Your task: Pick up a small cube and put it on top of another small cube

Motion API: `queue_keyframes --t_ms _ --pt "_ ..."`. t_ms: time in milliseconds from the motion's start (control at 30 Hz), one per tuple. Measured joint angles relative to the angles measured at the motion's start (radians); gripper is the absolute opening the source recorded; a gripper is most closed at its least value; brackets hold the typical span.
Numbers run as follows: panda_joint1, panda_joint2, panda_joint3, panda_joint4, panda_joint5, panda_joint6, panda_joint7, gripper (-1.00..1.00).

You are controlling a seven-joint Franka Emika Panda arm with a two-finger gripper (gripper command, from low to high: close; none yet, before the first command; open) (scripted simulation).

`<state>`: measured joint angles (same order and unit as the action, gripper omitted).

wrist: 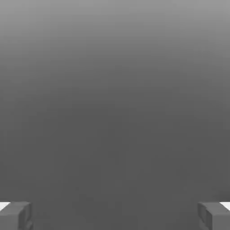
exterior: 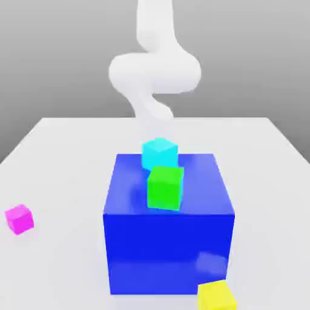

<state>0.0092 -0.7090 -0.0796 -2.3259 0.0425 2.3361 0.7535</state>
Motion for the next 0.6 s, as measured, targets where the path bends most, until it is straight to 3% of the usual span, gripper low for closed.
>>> queue_keyframes --t_ms 333,600 --pt "0.010 0.370 -0.300 -0.104 0.194 0.145 -0.205 0.00" --pt "-0.077 0.661 -0.456 -0.185 0.349 0.257 -0.366 0.00"
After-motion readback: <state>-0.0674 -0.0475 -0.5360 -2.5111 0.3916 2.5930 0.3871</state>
